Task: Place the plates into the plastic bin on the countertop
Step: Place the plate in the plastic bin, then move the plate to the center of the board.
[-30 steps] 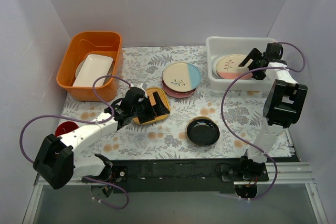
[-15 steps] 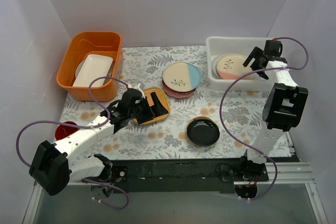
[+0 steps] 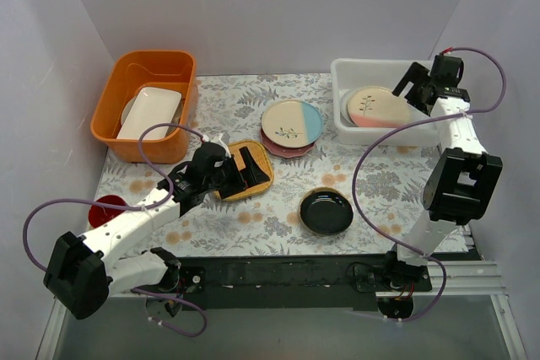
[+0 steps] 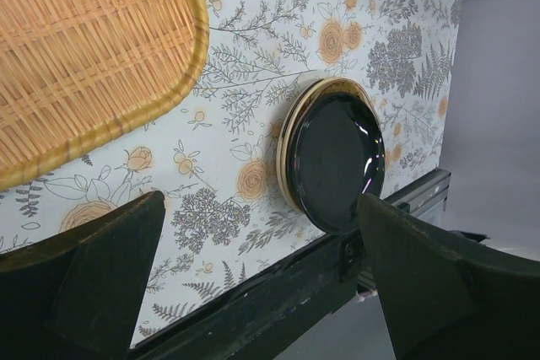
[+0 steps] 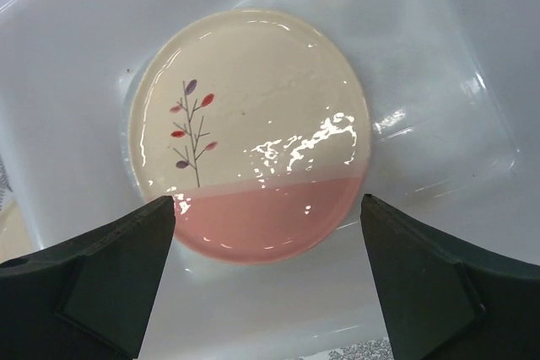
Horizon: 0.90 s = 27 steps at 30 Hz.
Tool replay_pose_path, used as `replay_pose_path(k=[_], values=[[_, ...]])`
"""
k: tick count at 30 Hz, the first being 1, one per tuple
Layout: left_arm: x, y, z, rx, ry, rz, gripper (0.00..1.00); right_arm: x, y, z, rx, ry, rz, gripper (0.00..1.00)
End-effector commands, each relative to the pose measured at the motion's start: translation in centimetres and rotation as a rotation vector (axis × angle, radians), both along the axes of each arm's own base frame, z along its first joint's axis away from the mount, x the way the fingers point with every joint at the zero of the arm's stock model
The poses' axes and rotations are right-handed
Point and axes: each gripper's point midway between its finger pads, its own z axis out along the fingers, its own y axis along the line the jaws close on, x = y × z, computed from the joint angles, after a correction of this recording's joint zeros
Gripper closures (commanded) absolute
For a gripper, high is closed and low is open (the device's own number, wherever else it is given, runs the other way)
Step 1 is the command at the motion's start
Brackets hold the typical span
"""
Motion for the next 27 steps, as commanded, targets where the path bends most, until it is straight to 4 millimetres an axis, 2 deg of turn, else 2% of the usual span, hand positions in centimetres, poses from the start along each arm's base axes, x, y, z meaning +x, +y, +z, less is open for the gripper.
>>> replay_pose_path(k=[1,8,9,10,11,13,14,16,17,18,19,20,21,24,27], values=[[0.1,0.3,0.9,0.005,-0.024,0.016,0.02,0.1,3.6,5.1,0.027,-0.101,0.109,0.02],[0.3,0.6,0.7,0.028,-0.017,0.034,0.02,-2.1,7.6,5.9,0.047,-0.128,0.204,0.02],[0.3,0.8,0.5,0.037,-0.01,0.043,0.02,-2.5,8.4,7.4,0.047,-0.174,0.225,0.02],[0.3,0.9,0.5,0.04,-0.007,0.048,0.02,-3.0,8.9,7.1,0.055,-0.173,0.234,0.02],[0.3,1.1,0.4,0.044,-0.007,0.058,0.02,-3.6,9.5,8.4,0.062,-0.207,0.257,0.02],[0.4,1.6,0.2,0.058,-0.003,0.086,0.02,-4.4,10.5,8.8,0.064,-0.215,0.284,0.02],[0.2,1.9,0.0,0.069,0.009,0.099,0.02,-5.1,11.1,9.7,0.069,-0.235,0.306,0.02],[0.2,2.2,-0.1,0.067,0.012,0.12,0.02,-6.0,12.1,9.6,0.08,-0.232,0.334,0.02],[0.0,2.4,-0.2,0.066,0.015,0.126,0.02,-6.7,12.6,10.3,0.094,-0.252,0.354,0.02],[0.2,2.9,-0.4,0.079,0.008,0.154,0.02,-7.4,14.3,10.5,0.106,-0.257,0.396,0.02],[0.2,3.1,-0.4,0.077,0.019,0.175,0.02,-8.1,14.9,9.7,0.116,-0.244,0.415,0.02],[-0.1,3.4,-0.7,0.084,0.033,0.185,0.02,-8.9,15.8,10.5,0.126,-0.267,0.452,0.02],[-0.3,3.7,-0.8,0.076,0.034,0.193,0.02,-9.6,16.8,10.4,0.132,-0.265,0.479,0.02],[-0.9,4.5,-1.7,0.081,0.06,0.233,0.02,-12.3,18.7,9.3,0.156,-0.246,0.533,0.02],[-1.4,4.9,-2.6,0.069,0.089,0.261,0.02,-14.5,20.0,8.4,0.178,-0.243,0.564,0.02]])
